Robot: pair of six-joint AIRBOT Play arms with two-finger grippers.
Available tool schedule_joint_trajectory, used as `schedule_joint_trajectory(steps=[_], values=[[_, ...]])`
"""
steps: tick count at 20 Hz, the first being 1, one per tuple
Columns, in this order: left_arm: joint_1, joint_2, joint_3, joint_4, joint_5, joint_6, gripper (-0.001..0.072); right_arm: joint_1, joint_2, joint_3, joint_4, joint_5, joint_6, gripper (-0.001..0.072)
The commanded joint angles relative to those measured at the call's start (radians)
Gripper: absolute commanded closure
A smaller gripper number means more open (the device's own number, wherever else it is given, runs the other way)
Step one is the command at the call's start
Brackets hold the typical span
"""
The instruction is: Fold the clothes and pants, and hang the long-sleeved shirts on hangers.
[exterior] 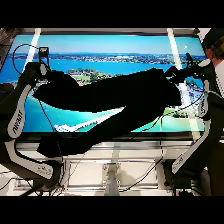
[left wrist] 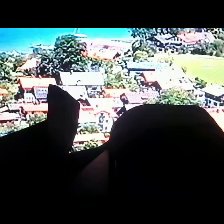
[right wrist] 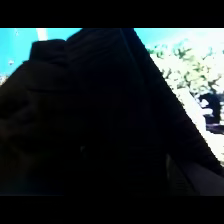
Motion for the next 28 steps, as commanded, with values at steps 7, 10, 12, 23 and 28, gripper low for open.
schedule_joint_trajectory(steps=[7, 10, 12, 23, 28], values=[[-0.002, -0.001, 0.0, 0.001, -0.051, -0.003, 0.0698, -0.005, 0.005, 0.052, -0.012, 0.023, 0.0, 0.0694], [-0.002, -0.001, 0.0, 0.001, -0.051, -0.003, 0.0698, -0.028, 0.005, 0.052, -0.031, -0.034, 0.003, 0.0494], [-0.002, -0.001, 0.0, 0.001, -0.051, -0.003, 0.0698, -0.033, 0.004, 0.052, -0.024, -0.096, 0.048, 0.0278], [-0.002, -0.001, 0.0, 0.001, -0.051, -0.003, 0.0699, -0.029, -0.041, 0.051, 0.029, -0.07, 0.069, 0.0266], [-0.002, -0.001, 0.0, 0.001, -0.051, -0.003, 0.0699, -0.023, -0.048, 0.051, 0.027, -0.072, 0.069, 0.0258]])
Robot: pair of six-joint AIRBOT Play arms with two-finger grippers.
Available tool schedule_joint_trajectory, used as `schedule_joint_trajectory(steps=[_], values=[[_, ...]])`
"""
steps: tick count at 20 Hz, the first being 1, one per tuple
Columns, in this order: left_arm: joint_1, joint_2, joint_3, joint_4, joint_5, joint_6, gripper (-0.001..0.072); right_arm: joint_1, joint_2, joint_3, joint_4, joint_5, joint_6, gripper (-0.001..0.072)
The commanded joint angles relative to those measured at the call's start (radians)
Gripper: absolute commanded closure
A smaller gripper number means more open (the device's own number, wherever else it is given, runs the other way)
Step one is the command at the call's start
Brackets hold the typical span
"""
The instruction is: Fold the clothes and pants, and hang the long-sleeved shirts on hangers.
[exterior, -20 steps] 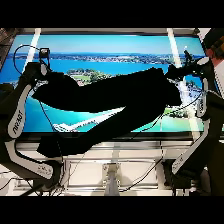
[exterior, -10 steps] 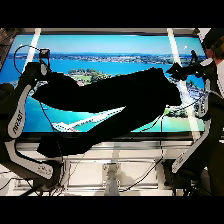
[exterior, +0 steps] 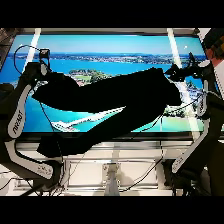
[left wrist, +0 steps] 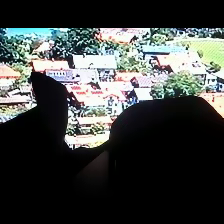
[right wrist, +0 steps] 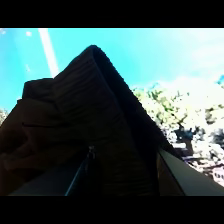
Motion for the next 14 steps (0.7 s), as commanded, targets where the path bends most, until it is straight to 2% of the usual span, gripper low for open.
schedule_joint_trajectory(steps=[1, 2, 9, 11, 14], values=[[-0.001, -0.001, 0.0, 0.0, 0.001, 0.0, 0.0699, 0.012, -0.005, 0.0, -0.002, -0.002, 0.0, 0.025], [-0.001, -0.002, 0.0, 0.0, 0.0, 0.0, 0.0699, 0.021, -0.006, 0.0, -0.002, -0.003, -0.001, 0.0233], [-0.001, -0.018, 0.0, 0.0, 0.0, 0.0, 0.0698, 0.068, -0.013, 0.0, -0.035, -0.001, -0.001, 0.0239], [-0.001, -0.024, 0.0, -0.001, 0.0, 0.0, 0.0698, 0.069, -0.011, 0.0, -0.031, 0.014, -0.002, 0.0317], [-0.001, -0.026, 0.0, -0.019, 0.0, 0.0, 0.0698, 0.069, -0.006, 0.0, -0.02, 0.044, -0.015, 0.053]])
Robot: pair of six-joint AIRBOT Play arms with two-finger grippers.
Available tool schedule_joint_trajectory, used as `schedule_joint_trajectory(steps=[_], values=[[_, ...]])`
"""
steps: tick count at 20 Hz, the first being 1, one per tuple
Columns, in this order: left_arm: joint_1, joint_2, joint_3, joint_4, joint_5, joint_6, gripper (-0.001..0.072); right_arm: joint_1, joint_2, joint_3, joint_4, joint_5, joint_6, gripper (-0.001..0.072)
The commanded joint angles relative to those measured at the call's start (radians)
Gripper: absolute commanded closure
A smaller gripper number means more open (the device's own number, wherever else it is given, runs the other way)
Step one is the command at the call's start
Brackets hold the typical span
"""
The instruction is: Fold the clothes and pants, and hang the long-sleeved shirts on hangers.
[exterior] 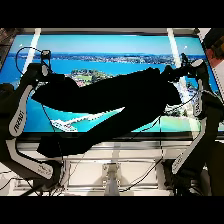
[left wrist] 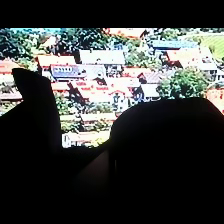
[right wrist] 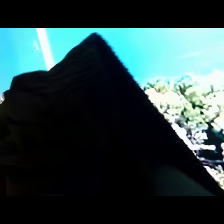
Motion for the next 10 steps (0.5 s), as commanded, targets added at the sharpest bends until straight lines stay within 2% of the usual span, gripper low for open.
schedule_joint_trajectory(steps=[1, 2, 6, 10], values=[[-0.001, -0.003, 0.0, -0.016, 0.0, 0.001, 0.0698, 0.003, 0.007, 0.0, 0.006, 0.036, -0.024, 0.0672], [-0.001, -0.003, 0.0, -0.016, 0.0, 0.001, 0.0698, 0.003, 0.011, 0.001, 0.006, 0.045, -0.023, 0.0694], [0.0, -0.003, 0.0, -0.016, 0.0, 0.001, 0.0698, -0.023, 0.029, 0.0, -0.007, 0.11, -0.019, 0.0697], [-0.001, -0.002, 0.0, -0.016, 0.0, 0.001, 0.0699, -0.095, 0.061, 0.0, -0.021, 0.107, 0.044, 0.0698]])
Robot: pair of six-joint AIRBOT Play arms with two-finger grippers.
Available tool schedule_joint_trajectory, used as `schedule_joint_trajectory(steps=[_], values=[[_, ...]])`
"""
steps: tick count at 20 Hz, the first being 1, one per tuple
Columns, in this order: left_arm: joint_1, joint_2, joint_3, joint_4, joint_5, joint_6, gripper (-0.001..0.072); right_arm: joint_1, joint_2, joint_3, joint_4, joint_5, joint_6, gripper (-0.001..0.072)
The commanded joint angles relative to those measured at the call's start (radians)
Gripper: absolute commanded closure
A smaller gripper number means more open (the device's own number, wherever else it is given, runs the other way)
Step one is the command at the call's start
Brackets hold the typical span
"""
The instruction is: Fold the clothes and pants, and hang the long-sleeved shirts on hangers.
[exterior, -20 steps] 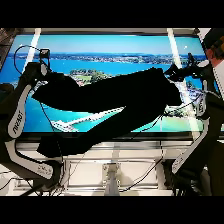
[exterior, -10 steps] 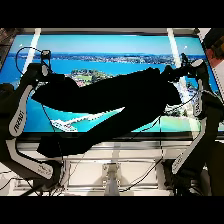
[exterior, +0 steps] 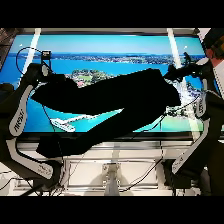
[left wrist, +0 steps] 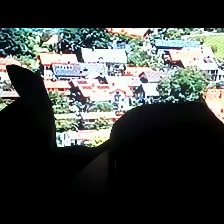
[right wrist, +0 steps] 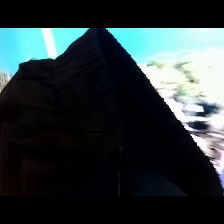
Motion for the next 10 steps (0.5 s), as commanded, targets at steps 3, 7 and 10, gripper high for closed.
schedule_joint_trajectory(steps=[3, 7, 10], values=[[-0.001, 0.0, 0.0, -0.002, -0.01, 0.0, 0.0699, -0.101, 0.029, 0.0, -0.005, 0.011, 0.09, 0.0696], [-0.001, 0.0, 0.0, -0.002, -0.029, 0.0, 0.0699, -0.117, 0.029, 0.0, 0.06, -0.028, 0.089, 0.0693], [-0.011, 0.0, 0.0, -0.002, -0.05, 0.002, 0.0698, -0.14, 0.031, 0.0, 0.037, -0.089, 0.177, 0.0696]])
